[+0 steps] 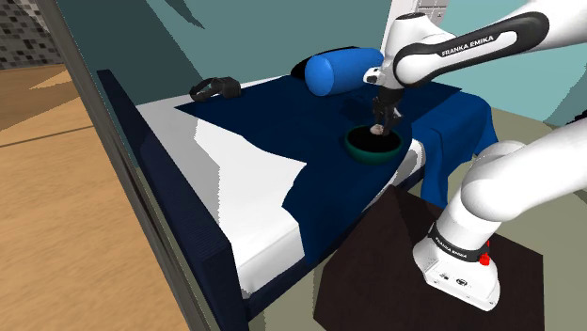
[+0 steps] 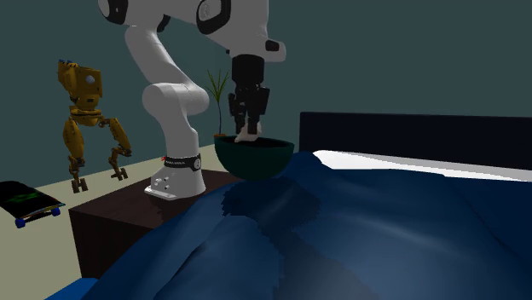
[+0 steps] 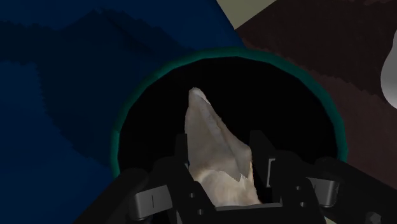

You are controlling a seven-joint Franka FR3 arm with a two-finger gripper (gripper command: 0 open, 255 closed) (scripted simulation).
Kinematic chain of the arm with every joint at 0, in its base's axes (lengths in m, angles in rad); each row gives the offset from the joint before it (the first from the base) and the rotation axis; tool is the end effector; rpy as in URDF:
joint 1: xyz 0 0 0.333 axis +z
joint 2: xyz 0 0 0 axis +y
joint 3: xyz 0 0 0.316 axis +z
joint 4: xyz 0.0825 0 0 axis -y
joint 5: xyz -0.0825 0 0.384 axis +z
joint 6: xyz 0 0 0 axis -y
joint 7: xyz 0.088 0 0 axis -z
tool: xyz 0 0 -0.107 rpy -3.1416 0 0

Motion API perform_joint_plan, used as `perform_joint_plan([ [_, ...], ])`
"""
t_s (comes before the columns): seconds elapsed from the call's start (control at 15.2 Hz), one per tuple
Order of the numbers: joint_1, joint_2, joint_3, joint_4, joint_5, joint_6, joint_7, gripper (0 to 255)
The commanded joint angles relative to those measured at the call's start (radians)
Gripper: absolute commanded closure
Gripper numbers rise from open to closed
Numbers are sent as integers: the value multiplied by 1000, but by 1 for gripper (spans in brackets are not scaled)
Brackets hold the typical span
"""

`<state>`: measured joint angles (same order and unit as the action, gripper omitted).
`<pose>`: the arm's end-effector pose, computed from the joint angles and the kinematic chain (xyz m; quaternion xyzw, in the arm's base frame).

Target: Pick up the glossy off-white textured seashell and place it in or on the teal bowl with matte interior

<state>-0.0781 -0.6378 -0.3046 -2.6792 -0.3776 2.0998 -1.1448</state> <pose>0.3259 -0.1464 0.4241 0.8749 0.4778 -0.0311 0.0730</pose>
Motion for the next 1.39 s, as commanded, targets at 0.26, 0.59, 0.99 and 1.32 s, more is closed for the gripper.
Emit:
perform_joint_plan([
  [0.26, -2, 3, -3, -9, -3, 12, 1, 255],
  [0.59, -1, 4, -3, -7, -3, 12, 1, 0],
  [0.99, 10, -43, 28, 61, 26, -104, -5, 0],
  [1.32, 13, -52, 36, 81, 33, -134, -7, 0],
])
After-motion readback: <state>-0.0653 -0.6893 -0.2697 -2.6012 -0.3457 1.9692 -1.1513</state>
